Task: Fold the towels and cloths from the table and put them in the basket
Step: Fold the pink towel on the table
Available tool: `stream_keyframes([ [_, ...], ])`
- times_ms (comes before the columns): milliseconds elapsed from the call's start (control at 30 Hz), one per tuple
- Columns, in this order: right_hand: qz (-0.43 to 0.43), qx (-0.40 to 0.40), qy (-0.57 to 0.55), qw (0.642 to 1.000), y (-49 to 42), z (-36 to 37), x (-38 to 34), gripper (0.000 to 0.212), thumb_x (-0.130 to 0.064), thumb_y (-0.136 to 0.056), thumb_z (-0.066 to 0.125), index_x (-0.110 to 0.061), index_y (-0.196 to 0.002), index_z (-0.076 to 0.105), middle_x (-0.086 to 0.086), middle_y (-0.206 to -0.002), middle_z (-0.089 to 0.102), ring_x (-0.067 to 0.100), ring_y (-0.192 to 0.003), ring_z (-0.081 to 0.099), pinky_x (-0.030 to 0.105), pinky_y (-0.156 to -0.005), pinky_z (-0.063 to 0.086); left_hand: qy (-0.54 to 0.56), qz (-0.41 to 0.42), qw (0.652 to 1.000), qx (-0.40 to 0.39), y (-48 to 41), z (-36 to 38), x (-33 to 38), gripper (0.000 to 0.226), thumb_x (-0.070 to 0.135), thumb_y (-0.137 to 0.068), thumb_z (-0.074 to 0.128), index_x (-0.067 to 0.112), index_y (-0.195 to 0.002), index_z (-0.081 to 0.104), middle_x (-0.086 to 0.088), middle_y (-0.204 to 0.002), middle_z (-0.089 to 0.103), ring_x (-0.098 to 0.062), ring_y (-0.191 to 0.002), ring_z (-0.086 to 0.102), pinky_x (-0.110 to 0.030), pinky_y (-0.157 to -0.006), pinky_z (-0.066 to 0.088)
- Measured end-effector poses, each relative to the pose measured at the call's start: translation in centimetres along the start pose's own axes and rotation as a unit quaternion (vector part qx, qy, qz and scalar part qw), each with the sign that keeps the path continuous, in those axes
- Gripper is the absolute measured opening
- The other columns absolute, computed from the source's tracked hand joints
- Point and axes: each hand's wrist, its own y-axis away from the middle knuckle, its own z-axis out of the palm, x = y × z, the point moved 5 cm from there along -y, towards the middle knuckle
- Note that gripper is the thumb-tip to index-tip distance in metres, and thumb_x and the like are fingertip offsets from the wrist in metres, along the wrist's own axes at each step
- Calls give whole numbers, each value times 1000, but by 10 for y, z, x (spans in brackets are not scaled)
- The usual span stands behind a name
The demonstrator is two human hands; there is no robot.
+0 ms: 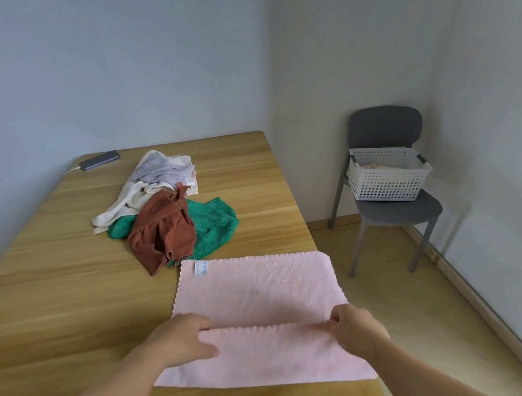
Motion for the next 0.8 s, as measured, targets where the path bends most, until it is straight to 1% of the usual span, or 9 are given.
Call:
stream_keyframes([
  [67, 1, 56, 22, 998, 0, -9, -1, 18, -18, -90, 38, -21, -79, 51, -5, -83, 51, 19, -90, 46, 28, -70, 37, -22, -10, 999, 30, -6, -11, -3, 20, 37, -84, 60, 27, -101, 60, 12, -103, 60, -10, -96, 57, -23, -75, 44],
  [100, 1, 77, 25, 997, 0, -13, -2, 19, -19, -91, 37, -22, -87, 56, -4, -92, 52, 19, -97, 45, 28, -74, 35, -37, -9, 998, 42, -8, -16, -5, 8, 33, -86, 58, 27, -91, 59, 11, -95, 59, -12, -90, 56, -23, -68, 40],
  [167, -2, 112, 25, 993, -1, -20, -2, 27, -19, -93, 36, -22, -103, 60, -2, -108, 54, 20, -107, 44, 28, -80, 33, -46, -26, 997, 65, -12, -25, -9, 19, 27, -89, 53, 30, -71, 47, 10, -76, 51, -13, -79, 51, -23, -58, 32],
  [200, -4, 125, 21, 992, -2, -23, -3, 29, -19, -94, 35, -22, -107, 60, -2, -111, 54, 20, -108, 44, 28, -82, 33, -38, -34, 996, 74, -16, -29, -13, 23, 26, -90, 51, 30, -69, 44, 10, -74, 49, -14, -76, 50, -25, -58, 31],
  [433, -1, 170, -80, 982, -18, -38, -20, 17, -16, -89, 36, -21, -84, 51, -4, -93, 59, 20, -93, 46, 31, -82, 28, 68, -36, 990, 117, -31, -59, -15, 25, 22, -92, 42, 28, -68, 42, 3, -73, 48, -15, -69, 45, -28, -63, 30],
  [533, 0, 197, -88, 976, -31, -48, -28, 18, -15, -89, 36, -19, -82, 52, -3, -88, 58, 21, -90, 46, 31, -82, 28, 65, -34, 987, 144, -40, -76, -13, 15, 22, -92, 45, 26, -78, 50, 1, -80, 55, -16, -69, 50, -27, -60, 33],
  [633, 0, 224, -80, 971, -49, -57, -36, 20, -18, -91, 37, -18, -89, 57, -1, -94, 58, 20, -91, 42, 32, -85, 30, 63, -31, 984, 165, -53, -87, -12, 13, 23, -92, 46, 27, -81, 53, 4, -77, 54, -14, -66, 49, -25, -55, 32],
  [733, 0, 236, -51, 970, -68, -59, -41, 28, -23, -95, 37, -21, -108, 61, 0, -113, 56, 22, -101, 41, 33, -91, 30, 32, -36, 981, 189, -73, -91, -17, 18, 25, -94, 45, 24, -106, 57, 2, -102, 61, -18, -89, 57, -29, -70, 45],
  [800, -1, 232, -32, 972, -77, -55, -45, 34, -26, -97, 36, -29, -128, 52, -2, -133, 46, 23, -118, 38, 35, -99, 29, -28, -30, 970, 241, -83, -89, -19, 26, 24, -95, 46, 24, -120, 54, 2, -117, 60, -21, -106, 55, -34, -83, 47],
])
